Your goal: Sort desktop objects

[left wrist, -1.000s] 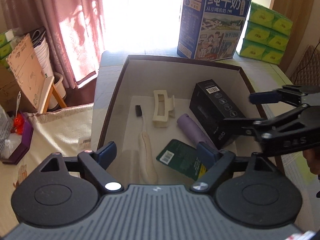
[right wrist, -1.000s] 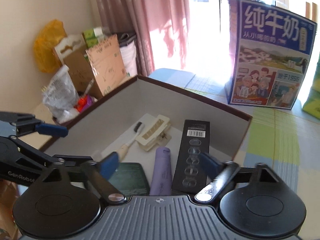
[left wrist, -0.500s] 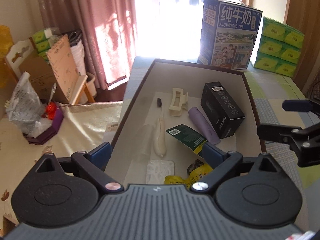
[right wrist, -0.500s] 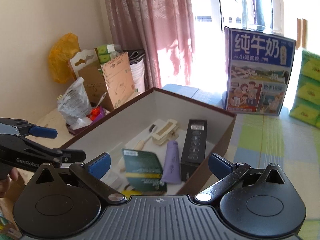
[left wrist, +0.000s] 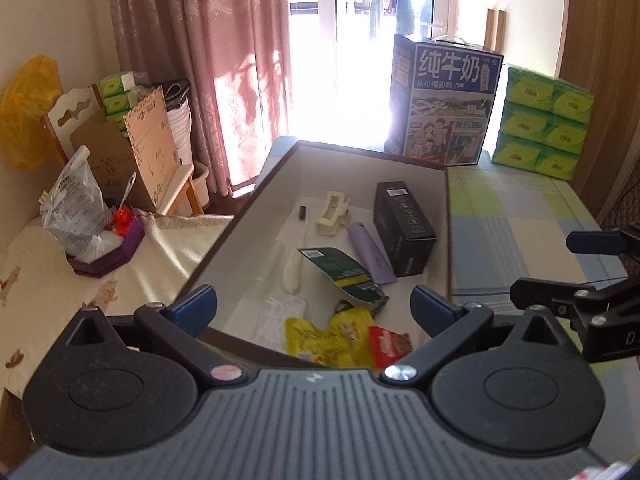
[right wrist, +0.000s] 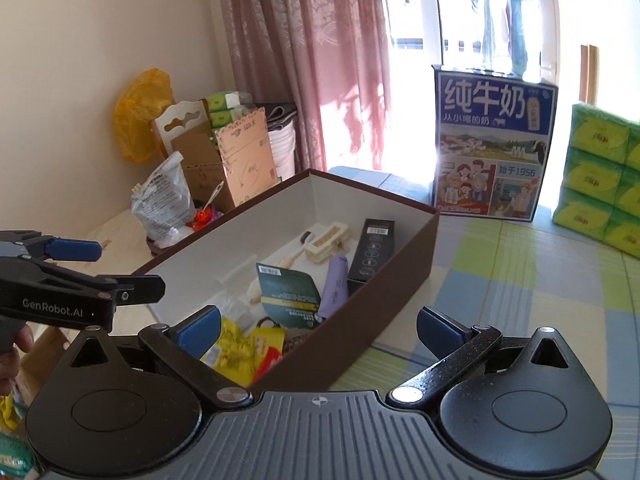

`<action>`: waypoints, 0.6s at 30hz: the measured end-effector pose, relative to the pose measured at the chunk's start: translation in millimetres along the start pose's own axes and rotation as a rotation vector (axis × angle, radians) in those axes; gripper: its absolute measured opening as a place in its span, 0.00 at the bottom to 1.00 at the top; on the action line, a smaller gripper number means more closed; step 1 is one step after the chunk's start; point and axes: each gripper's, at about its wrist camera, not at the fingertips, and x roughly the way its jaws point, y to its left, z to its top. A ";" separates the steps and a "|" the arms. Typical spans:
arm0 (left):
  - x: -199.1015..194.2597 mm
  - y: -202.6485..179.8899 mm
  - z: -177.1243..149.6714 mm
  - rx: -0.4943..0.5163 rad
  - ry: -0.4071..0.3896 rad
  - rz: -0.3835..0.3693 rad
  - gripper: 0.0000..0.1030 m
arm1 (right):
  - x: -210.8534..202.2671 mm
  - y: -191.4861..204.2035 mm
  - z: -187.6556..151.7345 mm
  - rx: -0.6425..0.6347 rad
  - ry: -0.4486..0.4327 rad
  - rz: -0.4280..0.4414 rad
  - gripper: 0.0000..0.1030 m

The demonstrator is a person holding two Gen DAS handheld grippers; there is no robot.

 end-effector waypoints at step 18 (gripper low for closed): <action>-65.3 -54.3 -22.9 -0.127 0.003 0.076 0.99 | -66.1 -28.7 -22.8 -0.061 0.008 0.060 0.98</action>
